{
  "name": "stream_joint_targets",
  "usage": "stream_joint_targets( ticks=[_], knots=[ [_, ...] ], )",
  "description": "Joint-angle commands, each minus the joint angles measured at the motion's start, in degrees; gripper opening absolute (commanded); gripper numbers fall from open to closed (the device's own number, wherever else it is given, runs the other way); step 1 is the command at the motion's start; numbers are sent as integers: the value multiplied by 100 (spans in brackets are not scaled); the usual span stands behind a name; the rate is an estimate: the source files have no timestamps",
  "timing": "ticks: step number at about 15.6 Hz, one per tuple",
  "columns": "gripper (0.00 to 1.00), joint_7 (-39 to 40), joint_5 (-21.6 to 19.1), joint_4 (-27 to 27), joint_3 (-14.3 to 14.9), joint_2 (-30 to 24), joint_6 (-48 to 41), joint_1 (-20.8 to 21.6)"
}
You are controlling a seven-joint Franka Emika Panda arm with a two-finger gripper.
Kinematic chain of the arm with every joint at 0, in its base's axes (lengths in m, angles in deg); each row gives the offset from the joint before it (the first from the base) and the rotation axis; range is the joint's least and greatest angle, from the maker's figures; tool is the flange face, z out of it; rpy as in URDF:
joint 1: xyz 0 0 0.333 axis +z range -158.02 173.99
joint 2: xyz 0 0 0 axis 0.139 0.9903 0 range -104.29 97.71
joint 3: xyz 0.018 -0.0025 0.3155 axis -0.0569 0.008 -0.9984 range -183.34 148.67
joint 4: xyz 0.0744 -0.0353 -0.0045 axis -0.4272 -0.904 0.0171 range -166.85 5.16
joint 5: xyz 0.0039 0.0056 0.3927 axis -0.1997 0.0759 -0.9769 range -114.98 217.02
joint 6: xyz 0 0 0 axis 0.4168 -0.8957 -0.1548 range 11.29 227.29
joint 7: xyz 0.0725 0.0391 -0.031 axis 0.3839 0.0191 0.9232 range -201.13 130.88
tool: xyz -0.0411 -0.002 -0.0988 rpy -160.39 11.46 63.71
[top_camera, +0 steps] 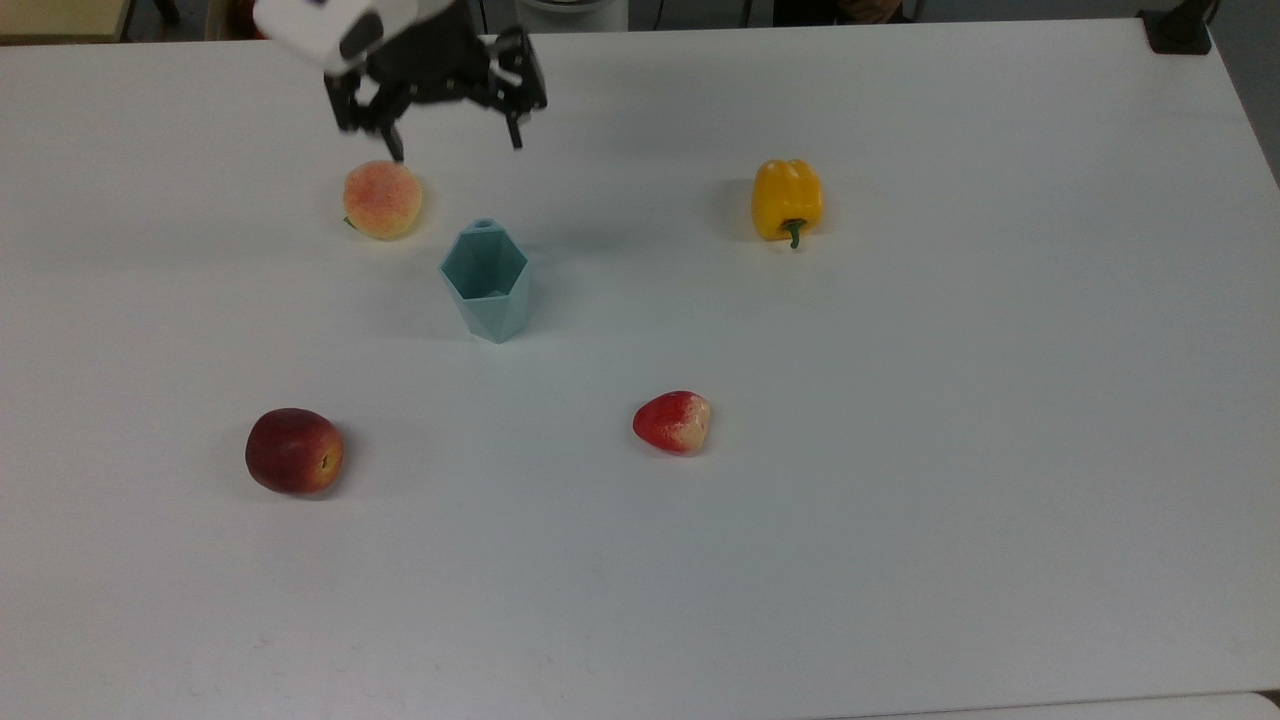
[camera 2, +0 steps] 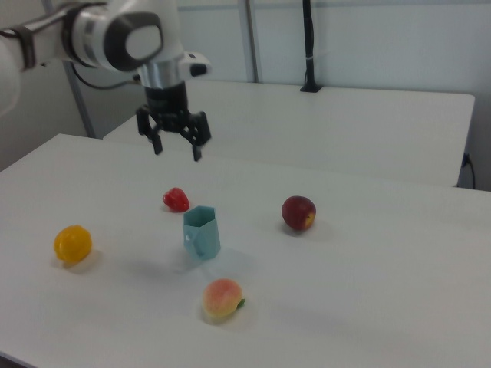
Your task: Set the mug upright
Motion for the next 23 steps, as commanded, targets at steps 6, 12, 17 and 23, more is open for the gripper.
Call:
stream_joint_targets(
  ticks=[6,12,17,23],
  knots=[
    [100,-1901,-104,-239,-404,-1232,-1064,-8],
    [100,-892,-288,-712,-273,-1460,-336,53],
    [100,-391,-324,-748,343,-1417,0,572],
    [100,-354,-306,-748,352,-1425,-18,572]
  ],
)
